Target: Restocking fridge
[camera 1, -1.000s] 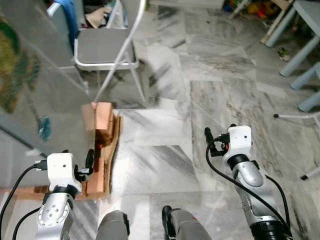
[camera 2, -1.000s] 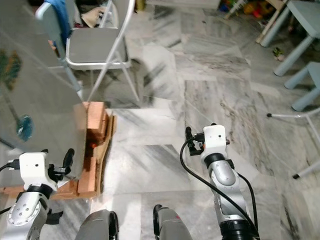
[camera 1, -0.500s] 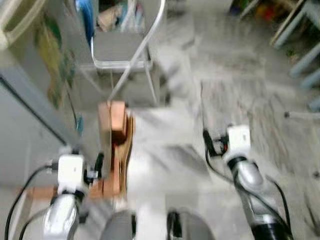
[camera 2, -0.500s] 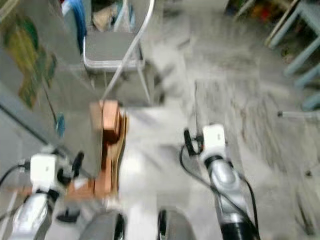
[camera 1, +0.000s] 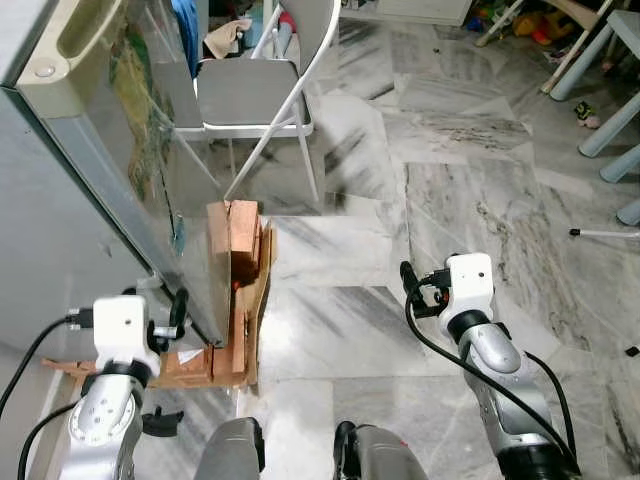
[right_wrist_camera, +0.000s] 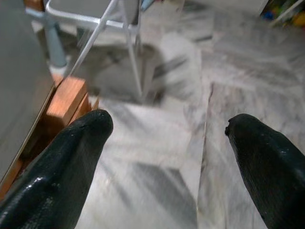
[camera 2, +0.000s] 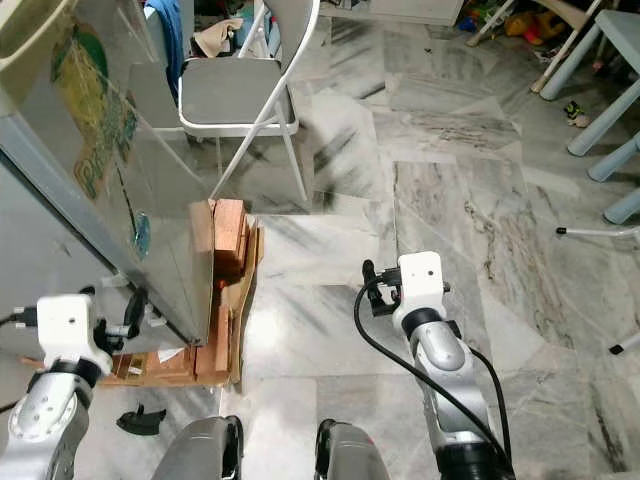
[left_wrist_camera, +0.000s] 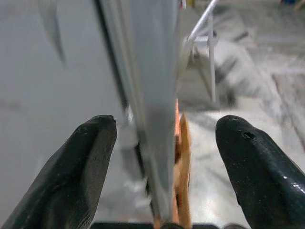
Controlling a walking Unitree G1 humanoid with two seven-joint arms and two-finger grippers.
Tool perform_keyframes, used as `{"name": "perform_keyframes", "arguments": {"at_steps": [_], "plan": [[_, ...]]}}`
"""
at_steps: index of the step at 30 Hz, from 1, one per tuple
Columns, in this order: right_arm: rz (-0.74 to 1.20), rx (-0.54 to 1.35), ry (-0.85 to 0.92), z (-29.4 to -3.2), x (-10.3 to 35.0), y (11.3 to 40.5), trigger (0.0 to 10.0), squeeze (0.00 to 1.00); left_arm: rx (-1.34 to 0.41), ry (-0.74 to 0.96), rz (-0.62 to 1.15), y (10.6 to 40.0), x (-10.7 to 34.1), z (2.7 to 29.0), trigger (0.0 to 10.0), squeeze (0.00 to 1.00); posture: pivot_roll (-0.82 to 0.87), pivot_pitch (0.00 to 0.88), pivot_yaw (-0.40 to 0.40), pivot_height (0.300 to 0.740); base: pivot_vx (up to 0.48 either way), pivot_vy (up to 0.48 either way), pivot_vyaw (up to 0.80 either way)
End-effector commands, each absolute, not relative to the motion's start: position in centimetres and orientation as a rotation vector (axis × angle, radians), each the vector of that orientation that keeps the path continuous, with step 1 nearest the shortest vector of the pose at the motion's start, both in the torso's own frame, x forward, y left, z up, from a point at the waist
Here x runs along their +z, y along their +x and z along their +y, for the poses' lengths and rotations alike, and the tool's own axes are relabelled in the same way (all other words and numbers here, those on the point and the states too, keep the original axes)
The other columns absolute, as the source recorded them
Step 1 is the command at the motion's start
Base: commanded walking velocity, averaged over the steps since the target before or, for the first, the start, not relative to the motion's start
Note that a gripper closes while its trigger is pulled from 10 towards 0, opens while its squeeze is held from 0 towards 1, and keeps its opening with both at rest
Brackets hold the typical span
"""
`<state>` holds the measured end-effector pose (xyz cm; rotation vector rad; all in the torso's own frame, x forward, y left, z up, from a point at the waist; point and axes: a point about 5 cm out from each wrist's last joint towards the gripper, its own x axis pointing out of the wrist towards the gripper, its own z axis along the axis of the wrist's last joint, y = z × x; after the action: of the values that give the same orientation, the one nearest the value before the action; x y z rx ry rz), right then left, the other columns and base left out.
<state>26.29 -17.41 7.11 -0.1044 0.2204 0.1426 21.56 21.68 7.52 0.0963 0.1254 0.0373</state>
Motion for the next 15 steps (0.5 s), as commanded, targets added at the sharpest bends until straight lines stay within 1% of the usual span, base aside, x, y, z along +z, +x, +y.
{"name": "perform_keyframes", "arguments": {"at_steps": [1, 4, 7, 11, 15], "plan": [[0.252, 0.196, -0.132, -16.8, 7.1, 25.5, 10.0, 0.0, 0.072, 0.106, 0.118, 22.0, 7.6, 22.4, 10.0, 0.0, 0.12, 0.157, -0.078, 0.74, 0.0, 0.0, 0.0], [0.309, 0.281, -0.134, -16.2, 6.7, 24.1, 10.0, 0.0, 0.093, 0.123, 0.078, 23.9, 8.1, 22.7, 10.0, 0.0, 0.1, 0.156, -0.08, 0.74, 0.0, 0.0, 0.0], [0.341, 0.312, -0.13, -16.3, 6.4, 23.4, 10.0, 0.0, 0.091, 0.118, 0.052, 24.9, 8.8, 22.7, 10.0, 0.0, 0.09, 0.152, -0.078, 0.74, 0.0, 0.0, 0.0], [0.373, 0.314, -0.115, -16.8, 6.1, 23.0, 10.0, 0.0, 0.069, 0.118, 0.026, 26.0, 9.5, 22.6, 10.0, 0.0, 0.08, 0.149, -0.067, 0.74, 0.0, 0.0, 0.0], [0.367, 0.353, -0.119, -16.4, 6.2, 23.1, 10.0, 0.0, 0.045, 0.14, 0.007, 27.0, 9.8, 22.5, 10.0, 0.0, 0.09, 0.151, -0.063, 0.74, 0.0, 0.0, 0.0]]}}
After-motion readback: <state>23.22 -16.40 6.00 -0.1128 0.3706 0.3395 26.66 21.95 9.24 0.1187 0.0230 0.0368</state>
